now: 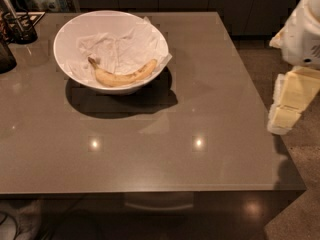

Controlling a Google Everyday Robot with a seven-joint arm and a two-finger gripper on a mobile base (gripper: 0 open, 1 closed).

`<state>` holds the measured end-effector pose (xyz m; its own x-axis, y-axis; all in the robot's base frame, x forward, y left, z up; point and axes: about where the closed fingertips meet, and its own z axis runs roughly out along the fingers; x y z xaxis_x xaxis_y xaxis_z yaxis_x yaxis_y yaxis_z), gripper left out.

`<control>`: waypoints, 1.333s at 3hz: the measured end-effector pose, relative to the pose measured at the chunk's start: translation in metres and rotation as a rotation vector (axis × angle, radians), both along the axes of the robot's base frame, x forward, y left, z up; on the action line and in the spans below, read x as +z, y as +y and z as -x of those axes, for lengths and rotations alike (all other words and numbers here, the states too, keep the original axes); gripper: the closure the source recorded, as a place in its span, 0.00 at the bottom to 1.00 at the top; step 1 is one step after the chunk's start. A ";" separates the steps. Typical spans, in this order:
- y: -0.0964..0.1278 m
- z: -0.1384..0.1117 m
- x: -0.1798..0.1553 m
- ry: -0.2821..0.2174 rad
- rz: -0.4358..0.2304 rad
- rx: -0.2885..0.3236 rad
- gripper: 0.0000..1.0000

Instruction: Pick banana from white bowl

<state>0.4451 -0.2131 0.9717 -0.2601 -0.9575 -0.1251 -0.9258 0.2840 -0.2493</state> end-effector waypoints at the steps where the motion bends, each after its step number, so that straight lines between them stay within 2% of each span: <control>1: 0.023 -0.029 -0.003 0.008 0.087 -0.023 0.00; 2: 0.049 -0.061 -0.001 0.010 0.124 0.015 0.00; 4: 0.068 -0.080 0.001 -0.036 0.110 0.040 0.00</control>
Offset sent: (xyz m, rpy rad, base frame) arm 0.0890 0.0754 -0.0009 -0.1900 0.0688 0.0662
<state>0.5256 -0.1455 0.9726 -0.2186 -0.9754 -0.0277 -0.9258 0.2163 -0.3101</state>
